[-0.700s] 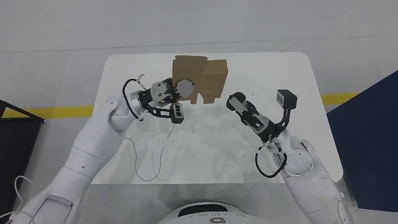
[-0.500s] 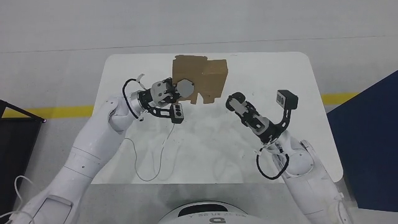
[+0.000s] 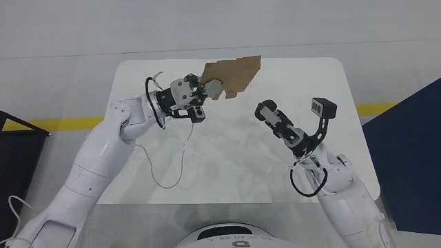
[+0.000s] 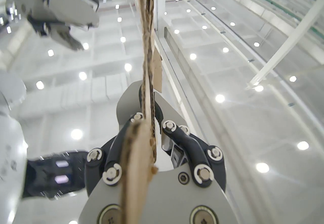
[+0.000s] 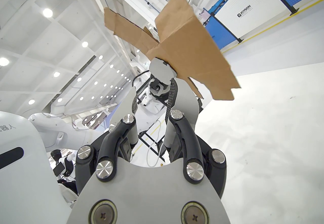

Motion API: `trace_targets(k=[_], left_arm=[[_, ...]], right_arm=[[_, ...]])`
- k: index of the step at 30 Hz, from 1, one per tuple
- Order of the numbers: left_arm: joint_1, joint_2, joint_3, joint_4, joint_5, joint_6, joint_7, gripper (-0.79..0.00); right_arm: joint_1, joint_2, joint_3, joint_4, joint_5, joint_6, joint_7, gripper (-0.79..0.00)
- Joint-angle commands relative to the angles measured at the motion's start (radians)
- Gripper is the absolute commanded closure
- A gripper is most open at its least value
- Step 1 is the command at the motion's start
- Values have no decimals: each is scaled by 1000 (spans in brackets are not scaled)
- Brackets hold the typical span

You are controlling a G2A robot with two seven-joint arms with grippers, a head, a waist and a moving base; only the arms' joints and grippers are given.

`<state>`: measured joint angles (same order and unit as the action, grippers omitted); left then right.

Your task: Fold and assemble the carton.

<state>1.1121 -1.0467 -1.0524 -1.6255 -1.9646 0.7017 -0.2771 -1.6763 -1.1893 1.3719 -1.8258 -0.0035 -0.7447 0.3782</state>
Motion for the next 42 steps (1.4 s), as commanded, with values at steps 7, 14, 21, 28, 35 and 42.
trace_targets(k=[7, 14, 21, 28, 35, 42], left_arm=[[27, 31, 21, 9, 1142, -455, -373, 0], [70, 47, -1, -10, 1415, -747, -498, 0], [95, 51, -49, -40, 1446, -836, -500, 0], [117, 49, -38, -77, 1518, -842, -510, 0], [120, 44, -30, -84, 1541, -846, -502, 0], [126, 42, -27, -91, 1587, -839, -502, 0]], right_arm=[[12, 2, -2, 24, 23, 23, -3, -305], [39, 3, -22, 73, 37, 107, 28, -348], [54, 1, -36, 85, 45, 160, 22, -369], [65, -1, -56, 94, 30, 165, 17, -372], [60, 0, -59, 94, 33, 167, 12, -354], [67, -2, -71, 104, 36, 181, 5, -292]])
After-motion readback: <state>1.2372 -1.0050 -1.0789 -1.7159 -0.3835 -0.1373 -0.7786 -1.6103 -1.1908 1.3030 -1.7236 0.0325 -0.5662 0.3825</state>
